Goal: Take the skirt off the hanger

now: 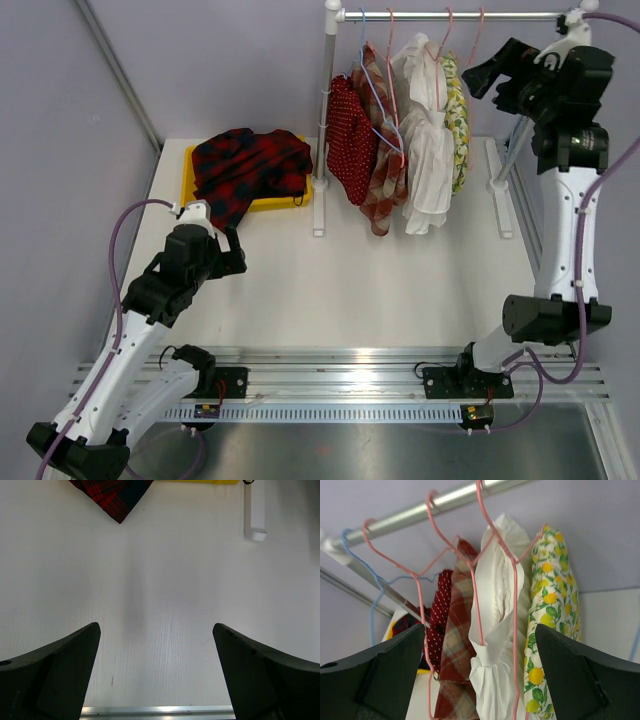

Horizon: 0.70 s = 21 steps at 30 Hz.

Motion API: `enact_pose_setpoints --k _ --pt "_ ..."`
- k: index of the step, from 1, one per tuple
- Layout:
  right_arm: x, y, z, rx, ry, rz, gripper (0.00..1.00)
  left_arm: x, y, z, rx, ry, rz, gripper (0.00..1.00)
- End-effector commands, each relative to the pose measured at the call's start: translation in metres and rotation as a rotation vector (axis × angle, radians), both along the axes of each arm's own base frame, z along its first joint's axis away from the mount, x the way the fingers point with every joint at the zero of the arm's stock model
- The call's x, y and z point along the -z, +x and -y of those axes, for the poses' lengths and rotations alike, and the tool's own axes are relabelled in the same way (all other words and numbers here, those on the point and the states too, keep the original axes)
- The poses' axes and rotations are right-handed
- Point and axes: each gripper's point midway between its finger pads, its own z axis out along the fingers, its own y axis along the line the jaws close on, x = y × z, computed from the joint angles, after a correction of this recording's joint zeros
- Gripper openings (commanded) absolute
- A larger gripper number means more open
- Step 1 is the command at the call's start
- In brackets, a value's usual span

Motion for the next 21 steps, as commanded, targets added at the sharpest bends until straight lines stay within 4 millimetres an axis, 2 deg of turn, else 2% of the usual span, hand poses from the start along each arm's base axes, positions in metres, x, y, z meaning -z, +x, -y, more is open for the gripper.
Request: enact_pose_setpoints --k 1,5,7,8,9,10,12,13,15,20,21 --pt "0.038 0.027 -0.015 -0.034 -0.044 -0.105 0.98 -0.006 0.004 0.004 0.008 -0.023 0.037 0.99" --pt "0.053 0.042 -0.014 -0.019 -0.046 -0.138 0.96 -0.007 0.004 0.004 0.007 -0.023 0.038 0.99" --pt "0.058 0.049 -0.01 -0.001 -0.047 -0.152 0.9 -0.006 0.004 0.004 0.007 -0.023 0.038 0.99" --pt "0.059 0.05 -0.009 0.004 -0.049 -0.152 0.84 -0.005 0.004 0.004 0.008 -0.021 0.034 0.99" --pt "0.062 0.052 -0.008 0.012 -0.052 -0.159 0.75 -0.006 0.004 0.004 0.008 -0.022 0.037 0.99" --pt "0.064 0.053 -0.008 0.015 -0.054 -0.164 0.5 -0.006 0.004 0.004 0.008 -0.022 0.037 0.99" --pt "0.068 0.055 -0.005 0.025 -0.059 -0.172 0.35 -0.006 0.005 0.005 0.008 -0.022 0.037 0.99" --pt "0.069 0.055 -0.004 0.029 -0.062 -0.175 0.17 -0.005 0.005 0.004 0.008 -0.02 0.033 0.99" --pt "0.071 0.055 -0.001 0.048 -0.068 -0.182 0.01 -0.005 0.004 0.004 0.007 -0.021 0.031 0.99" --pt "0.059 0.051 -0.001 0.052 -0.072 -0.151 0.0 -0.005 0.004 0.003 0.0 -0.018 0.033 0.99" --pt "0.047 0.049 -0.002 0.05 -0.073 -0.123 0.0 -0.005 0.004 0.003 0.0 -0.019 0.034 0.99"
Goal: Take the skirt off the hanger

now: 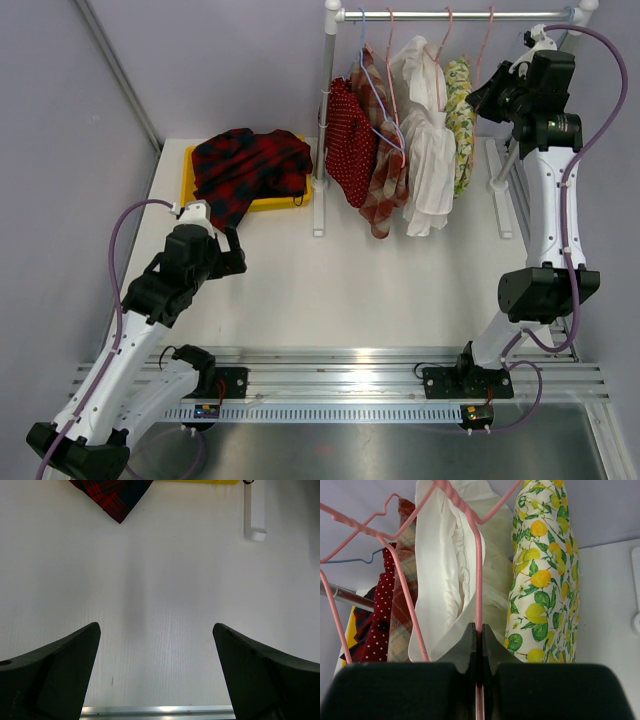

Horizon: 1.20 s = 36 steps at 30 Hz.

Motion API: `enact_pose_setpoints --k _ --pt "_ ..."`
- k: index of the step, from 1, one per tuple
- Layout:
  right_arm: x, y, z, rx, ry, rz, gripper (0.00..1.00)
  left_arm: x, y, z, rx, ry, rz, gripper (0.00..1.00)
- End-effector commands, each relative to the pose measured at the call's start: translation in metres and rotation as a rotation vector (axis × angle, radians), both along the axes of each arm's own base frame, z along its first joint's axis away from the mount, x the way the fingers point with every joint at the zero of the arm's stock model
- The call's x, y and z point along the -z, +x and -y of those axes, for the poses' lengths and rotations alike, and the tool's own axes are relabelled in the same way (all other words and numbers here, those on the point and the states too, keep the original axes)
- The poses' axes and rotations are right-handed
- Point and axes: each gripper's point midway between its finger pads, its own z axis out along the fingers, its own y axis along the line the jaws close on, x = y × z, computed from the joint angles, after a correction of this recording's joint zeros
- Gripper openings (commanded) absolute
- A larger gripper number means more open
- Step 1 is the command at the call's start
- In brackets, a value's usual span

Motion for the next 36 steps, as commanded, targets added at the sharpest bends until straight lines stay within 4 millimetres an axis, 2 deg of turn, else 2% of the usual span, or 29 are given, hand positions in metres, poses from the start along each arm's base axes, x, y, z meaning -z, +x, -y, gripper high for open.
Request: enact_pose_setpoints --k 1,2,3,5,6,8,11,12,14,15,16,17,18,19,21,22,23,24,27,30,32,34,35,36 --pt "-0.06 -0.014 0.0 0.013 -0.03 0.147 0.0 -0.005 0.004 0.003 0.0 -0.018 0.033 0.99" --pt "-0.065 -0.016 0.002 0.022 -0.035 0.148 0.0 -0.005 0.004 0.003 0.0 -0.018 0.033 0.99" --pt "-0.082 -0.018 0.004 0.029 -0.048 0.187 0.0 -0.004 0.004 0.003 0.001 -0.017 0.03 0.99" --pt "-0.095 -0.024 0.01 0.061 -0.063 0.203 0.0 -0.005 0.005 0.003 0.002 -0.017 0.031 0.99" --pt "-0.11 -0.03 0.011 0.068 -0.073 0.237 0.0 -0.005 0.004 0.003 0.003 -0.015 0.03 0.99" --pt "-0.123 -0.044 0.013 0.086 -0.076 0.261 0.0 -0.007 0.005 0.003 0.001 -0.014 0.037 0.99" --pt "-0.124 -0.061 0.015 0.107 -0.078 0.258 0.0 -0.016 0.006 0.006 0.029 -0.025 0.067 0.99" --pt "-0.121 -0.073 0.016 0.119 -0.077 0.245 0.0 -0.024 0.009 0.011 0.046 -0.038 0.09 0.99" --pt "-0.115 -0.088 0.019 0.142 -0.081 0.232 0.0 -0.034 0.013 0.028 0.116 -0.07 0.111 0.99" --pt "-0.105 -0.102 0.019 0.147 -0.076 0.212 0.0 -0.045 0.017 0.039 0.146 -0.095 0.139 0.99" --pt "-0.103 -0.109 0.018 0.145 -0.072 0.214 0.0 -0.066 0.023 0.054 0.185 -0.128 0.174 0.99" --pt "-0.099 -0.117 0.015 0.132 -0.07 0.207 0.0 -0.078 0.02 0.079 0.268 -0.146 0.198 0.99" --pt "-0.092 -0.132 0.014 0.137 -0.067 0.199 0.0 -0.098 0.023 0.098 0.311 -0.164 0.248 0.99" --pt "-0.089 -0.141 0.014 0.14 -0.068 0.194 0.0 -0.118 0.021 0.133 0.396 -0.145 0.278 0.99" --pt "-0.085 -0.162 0.017 0.168 -0.063 0.194 0.0 -0.15 0.02 0.173 0.492 -0.145 0.345 0.99" --pt "-0.083 -0.169 0.017 0.172 -0.058 0.186 0.0 -0.18 0.006 0.205 0.609 -0.161 0.408 0.99" --pt "-0.083 -0.181 0.011 0.148 -0.045 0.193 0.0 -0.176 0.006 0.233 0.679 -0.152 0.405 0.99" --pt "-0.082 -0.186 0.007 0.141 -0.017 0.186 0.0 -0.193 0.002 0.256 0.737 -0.198 0.466 0.99" --pt "-0.079 -0.213 -0.009 0.083 0.058 0.174 0.0 -0.215 -0.024 0.317 0.971 -0.331 0.554 0.99" --pt "-0.078 -0.242 -0.027 0.012 0.129 0.178 0.0 -0.223 -0.032 0.349 1.053 -0.441 0.572 0.99" --pt "-0.078 -0.263 -0.044 -0.065 0.179 0.18 0.0 -0.223 -0.05 0.367 1.146 -0.507 0.565 0.99" --pt "-0.083 -0.278 -0.06 -0.151 0.213 0.209 0.0 -0.217 -0.065 0.388 1.224 -0.546 0.56 0.99" --pt "-0.082 -0.288 -0.071 -0.214 0.221 0.222 0.0 -0.218 -0.068 0.392 1.235 -0.556 0.566 0.99" --pt "-0.09 -0.293 -0.079 -0.272 0.225 0.262 0.0 -0.213 -0.066 0.398 1.231 -0.55 0.559 0.99"
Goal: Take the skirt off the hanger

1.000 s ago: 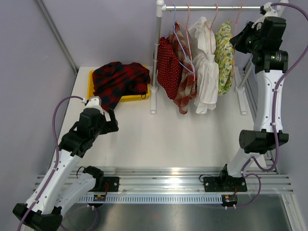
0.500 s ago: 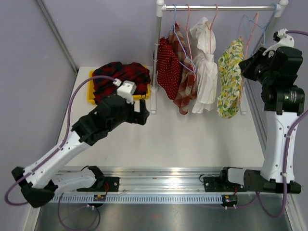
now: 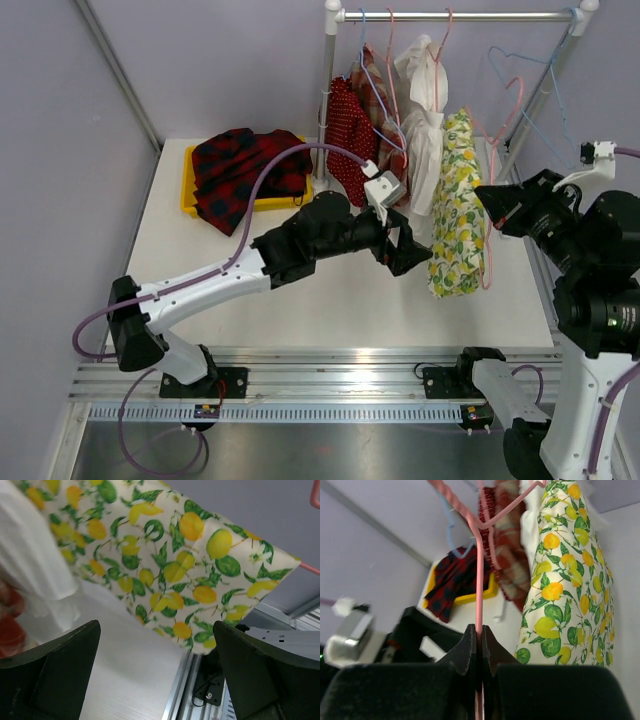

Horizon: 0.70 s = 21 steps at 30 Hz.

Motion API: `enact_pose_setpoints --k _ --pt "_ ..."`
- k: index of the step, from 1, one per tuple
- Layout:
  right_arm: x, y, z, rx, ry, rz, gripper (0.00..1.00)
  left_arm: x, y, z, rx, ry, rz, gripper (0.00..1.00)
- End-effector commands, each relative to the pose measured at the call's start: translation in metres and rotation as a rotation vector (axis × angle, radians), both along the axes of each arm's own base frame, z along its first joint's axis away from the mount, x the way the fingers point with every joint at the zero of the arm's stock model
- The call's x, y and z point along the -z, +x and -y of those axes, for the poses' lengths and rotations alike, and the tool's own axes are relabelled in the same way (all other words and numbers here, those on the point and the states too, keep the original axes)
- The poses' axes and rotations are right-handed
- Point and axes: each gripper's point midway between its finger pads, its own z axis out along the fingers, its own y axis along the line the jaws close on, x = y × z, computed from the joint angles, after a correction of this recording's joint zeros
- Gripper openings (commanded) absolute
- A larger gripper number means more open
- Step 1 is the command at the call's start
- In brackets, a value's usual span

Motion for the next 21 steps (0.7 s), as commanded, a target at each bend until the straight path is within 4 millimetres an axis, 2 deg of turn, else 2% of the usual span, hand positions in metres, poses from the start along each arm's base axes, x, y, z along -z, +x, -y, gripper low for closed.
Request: enact_pose_setpoints --k 1,4,7,10,11,12,14,15,18,19,20,21 --pt "-0.034 -0.031 -0.049 -0.291 0.064 0.159 0.0 -0.053 -0.032 0.025 0.151 -0.183 0.076 0.99" --pt "-0.039 -0.043 -0.06 -0.366 0.065 0.177 0.0 -0.05 -0.031 0.029 0.145 -0.195 0.072 0.99" --pt "-0.044 -0.056 -0.062 -0.375 0.069 0.214 0.0 -0.052 -0.033 0.035 0.168 -0.203 0.074 0.99" --pt "-0.044 -0.06 -0.065 -0.395 0.078 0.217 0.0 -0.049 -0.036 0.041 0.199 -0.201 0.054 0.99" --pt "-0.044 -0.059 -0.065 -0.397 0.078 0.217 0.0 -0.05 -0.036 0.044 0.207 -0.21 0.054 0.95" --pt "-0.043 -0.06 -0.065 -0.398 0.08 0.216 0.0 -0.051 -0.038 0.045 0.218 -0.22 0.043 0.73" --pt "-0.042 -0.059 -0.065 -0.394 0.074 0.216 0.0 -0.05 -0.04 0.049 0.239 -0.24 0.04 0.59" --pt "-0.042 -0.059 -0.064 -0.391 0.07 0.216 0.0 -0.05 -0.044 0.051 0.264 -0.245 0.029 0.43" --pt "-0.044 -0.06 -0.063 -0.383 0.057 0.224 0.0 -0.047 -0.047 0.059 0.294 -0.253 0.01 0.29" --pt "-0.045 -0.064 -0.067 -0.409 0.057 0.228 0.0 -0.048 -0.047 0.06 0.298 -0.255 0.005 0.08" --pt "-0.044 -0.063 -0.066 -0.403 0.053 0.229 0.0 -0.048 -0.046 0.061 0.297 -0.261 0.004 0.01" --pt "-0.044 -0.064 -0.066 -0.403 0.051 0.227 0.0 -0.047 -0.046 0.061 0.294 -0.261 -0.002 0.0"
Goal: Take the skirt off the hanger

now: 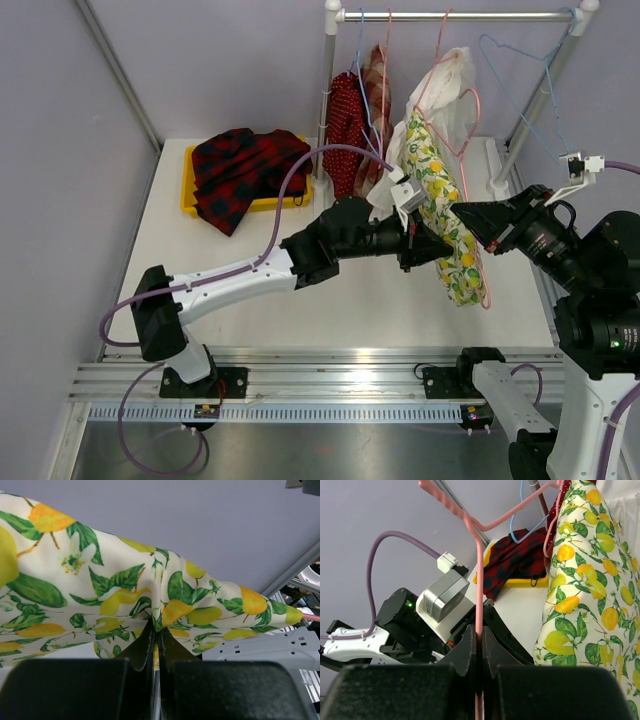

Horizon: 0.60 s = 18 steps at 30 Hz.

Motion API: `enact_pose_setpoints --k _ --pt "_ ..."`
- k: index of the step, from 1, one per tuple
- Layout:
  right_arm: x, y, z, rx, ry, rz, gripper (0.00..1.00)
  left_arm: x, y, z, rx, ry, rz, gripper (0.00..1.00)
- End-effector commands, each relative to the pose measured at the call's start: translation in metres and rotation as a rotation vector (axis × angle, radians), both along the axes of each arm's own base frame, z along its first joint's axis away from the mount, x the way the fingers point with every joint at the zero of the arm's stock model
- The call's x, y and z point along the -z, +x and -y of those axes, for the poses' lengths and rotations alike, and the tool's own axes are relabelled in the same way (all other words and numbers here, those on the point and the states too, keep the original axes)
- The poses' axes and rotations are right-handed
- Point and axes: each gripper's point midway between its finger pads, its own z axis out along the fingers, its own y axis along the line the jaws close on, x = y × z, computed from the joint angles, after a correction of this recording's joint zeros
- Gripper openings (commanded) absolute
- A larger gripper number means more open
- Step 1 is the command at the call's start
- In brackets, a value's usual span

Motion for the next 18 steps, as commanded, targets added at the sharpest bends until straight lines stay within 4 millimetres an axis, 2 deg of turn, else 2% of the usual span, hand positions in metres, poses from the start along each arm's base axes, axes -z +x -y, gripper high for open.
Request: enact_pose_setpoints --k 1,4,6,7,8,9,10,11,12,13,14,15,16,17,18 --pt "-0.025 -0.009 -0.004 -0.027 -0.015 0.126 0.0 -0.041 -0.008 0.002 0.049 -0.121 0.032 0.0" --pt "-0.022 -0.003 0.002 0.01 -0.032 0.121 0.0 -0.046 -0.006 -0.008 0.009 -0.116 0.043 0.0" --pt "-0.016 0.003 0.008 0.053 -0.043 0.09 0.0 -0.026 0.002 -0.018 -0.054 -0.021 0.04 0.0" --pt "-0.015 0.011 0.016 0.112 -0.055 0.085 0.0 -0.036 -0.004 -0.034 -0.072 -0.027 0.061 0.0" --pt "-0.014 0.014 0.021 0.14 -0.065 0.081 0.0 -0.024 0.001 -0.044 -0.134 0.024 0.061 0.0" --pt "-0.014 0.017 0.029 0.19 -0.074 0.072 0.0 -0.003 -0.009 -0.054 -0.14 0.083 0.093 0.0" --pt "-0.014 0.022 0.033 0.213 -0.09 0.069 0.0 -0.006 -0.017 -0.073 -0.161 0.102 0.111 0.0" --pt "-0.014 0.023 0.036 0.232 -0.101 0.069 0.0 0.002 -0.015 -0.086 -0.217 0.139 0.121 0.0" --pt "-0.019 0.025 0.041 0.262 -0.106 0.077 0.0 0.031 -0.026 -0.095 -0.214 0.205 0.105 0.0" --pt "-0.021 0.028 0.043 0.274 -0.117 0.086 0.0 0.027 -0.034 -0.115 -0.224 0.2 0.099 0.0" --pt "-0.023 0.029 0.046 0.288 -0.122 0.091 0.0 0.037 -0.036 -0.126 -0.262 0.212 0.065 0.0" --pt "-0.029 0.029 0.049 0.308 -0.125 0.102 0.0 0.045 -0.047 -0.134 -0.252 0.217 0.048 0.0" --pt "-0.031 0.033 0.051 0.318 -0.134 0.103 0.0 0.057 -0.057 -0.154 -0.254 0.216 0.027 0.0" --pt "-0.032 0.034 0.052 0.326 -0.137 0.102 0.0 0.063 -0.059 -0.162 -0.281 0.21 -0.019 0.0" --pt "-0.037 0.037 0.055 0.343 -0.145 0.109 0.0 0.068 -0.071 -0.17 -0.268 0.211 -0.039 0.0"
